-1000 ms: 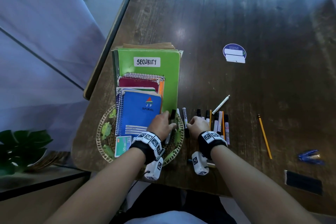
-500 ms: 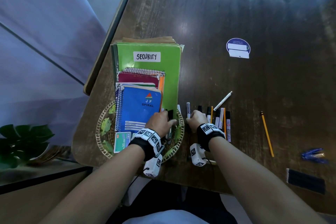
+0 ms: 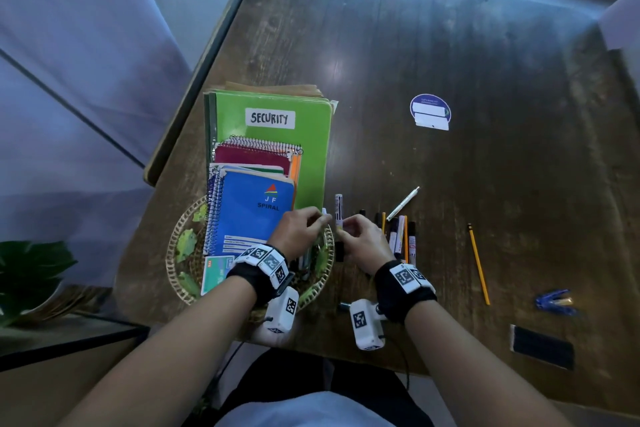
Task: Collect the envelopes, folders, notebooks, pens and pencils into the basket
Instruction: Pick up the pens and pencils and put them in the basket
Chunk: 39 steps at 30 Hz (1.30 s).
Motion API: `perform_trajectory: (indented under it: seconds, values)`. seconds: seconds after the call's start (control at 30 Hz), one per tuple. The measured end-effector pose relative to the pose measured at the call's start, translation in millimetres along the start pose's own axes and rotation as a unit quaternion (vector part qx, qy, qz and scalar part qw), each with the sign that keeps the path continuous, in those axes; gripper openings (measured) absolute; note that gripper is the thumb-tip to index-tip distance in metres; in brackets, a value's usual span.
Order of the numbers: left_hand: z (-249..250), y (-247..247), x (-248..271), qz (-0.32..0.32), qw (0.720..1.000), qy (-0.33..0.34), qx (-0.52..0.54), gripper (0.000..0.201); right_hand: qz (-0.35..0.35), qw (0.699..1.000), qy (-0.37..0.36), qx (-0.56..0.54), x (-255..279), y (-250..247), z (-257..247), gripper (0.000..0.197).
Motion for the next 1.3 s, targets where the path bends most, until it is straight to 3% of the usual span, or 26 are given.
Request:
perform_trajectory:
  seconds: [0.23,0.4,0.47,0.7,0.97,1.07,1.3]
  values:
    - [-7,-8,5,0.019,1.000,-0.011,0.014,0.024,-0.030,0.999,-0.029,-0.011,9,29,-13,0.007]
    - [-30,-17,18,0.033,0.996,-0.066,-0.051,0.028,0.051,0.998,0.014,0.034,-1,2,-2,0.007]
    - [-36,-16,22,0.026,0.995,-0.073,-0.067,0.033,0.054,0.996,0.033,0.062,-10,-7,3,0.008]
    - [-51,-9,27,-0.016,0.966,-0.143,-0.214,0.021,-0.045,0.970,0.106,0.213,-58,15,21,0.015]
    - [-51,1,21,-0.026,0.951,-0.153,-0.267,0.018,-0.079,0.947,0.111,0.290,-78,30,28,0.013]
    - [-53,3,20,-0.022,0.953,-0.153,-0.259,0.021,-0.092,0.945,0.110,0.295,-79,30,27,0.020]
    - [-43,-3,20,0.024,0.968,-0.119,-0.221,0.029,-0.049,0.968,0.114,0.218,-67,6,28,0.017]
Point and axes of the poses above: each hand's wrist, its own x-axis away from the middle knuckle, its own y-axis out of the palm, z = x × y, the point moved 9 cm from there along -x, towards the middle knuckle, and after that the axes turned 10 degrees about -z, right-handed, at the moved point
